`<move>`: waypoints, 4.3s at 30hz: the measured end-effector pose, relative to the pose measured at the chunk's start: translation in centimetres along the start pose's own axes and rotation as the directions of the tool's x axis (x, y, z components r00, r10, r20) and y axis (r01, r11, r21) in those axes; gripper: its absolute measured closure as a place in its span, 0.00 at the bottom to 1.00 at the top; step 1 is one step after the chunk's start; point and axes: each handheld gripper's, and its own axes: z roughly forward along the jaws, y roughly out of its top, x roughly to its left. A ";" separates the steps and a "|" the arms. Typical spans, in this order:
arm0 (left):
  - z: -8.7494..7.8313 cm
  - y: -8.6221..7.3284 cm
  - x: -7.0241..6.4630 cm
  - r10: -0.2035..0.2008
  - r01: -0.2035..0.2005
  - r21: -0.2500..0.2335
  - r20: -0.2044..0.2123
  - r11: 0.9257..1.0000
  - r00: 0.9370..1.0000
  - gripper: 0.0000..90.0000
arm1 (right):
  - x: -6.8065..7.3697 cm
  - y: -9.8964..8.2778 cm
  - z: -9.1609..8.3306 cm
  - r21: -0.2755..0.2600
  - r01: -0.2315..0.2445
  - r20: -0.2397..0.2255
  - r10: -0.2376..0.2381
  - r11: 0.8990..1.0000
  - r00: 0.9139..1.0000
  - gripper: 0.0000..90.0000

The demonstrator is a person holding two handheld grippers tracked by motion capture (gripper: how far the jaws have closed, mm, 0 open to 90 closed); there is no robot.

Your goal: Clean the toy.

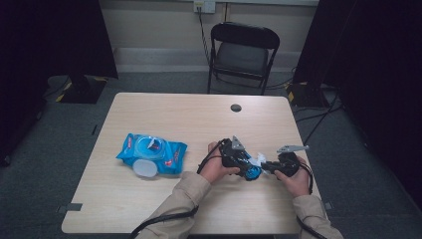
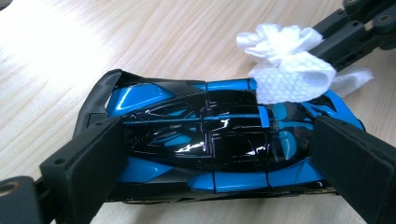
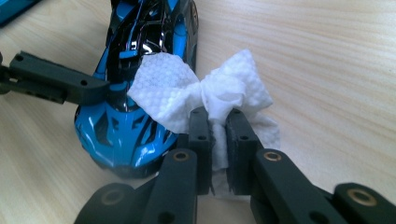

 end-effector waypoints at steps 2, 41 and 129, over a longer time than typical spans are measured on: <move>0.0 0.0 0.0 0.001 -0.001 0.001 -0.003 1.000 1.000 0.04 | 0.0 -0.2 -0.3 0.005 0.001 0.004 -0.001 1.000 1.000 0.92; -7.1 -3.0 1.2 -0.034 0.035 -0.016 0.075 0.999 0.997 0.26 | 7.8 0.4 -3.7 -0.088 0.179 -0.109 -0.188 0.980 0.976 0.90; -8.5 -8.6 -1.6 0.079 -0.092 0.051 0.215 0.994 0.973 0.46 | 5.9 7.5 6.8 0.030 0.154 0.079 -0.156 0.988 0.985 0.28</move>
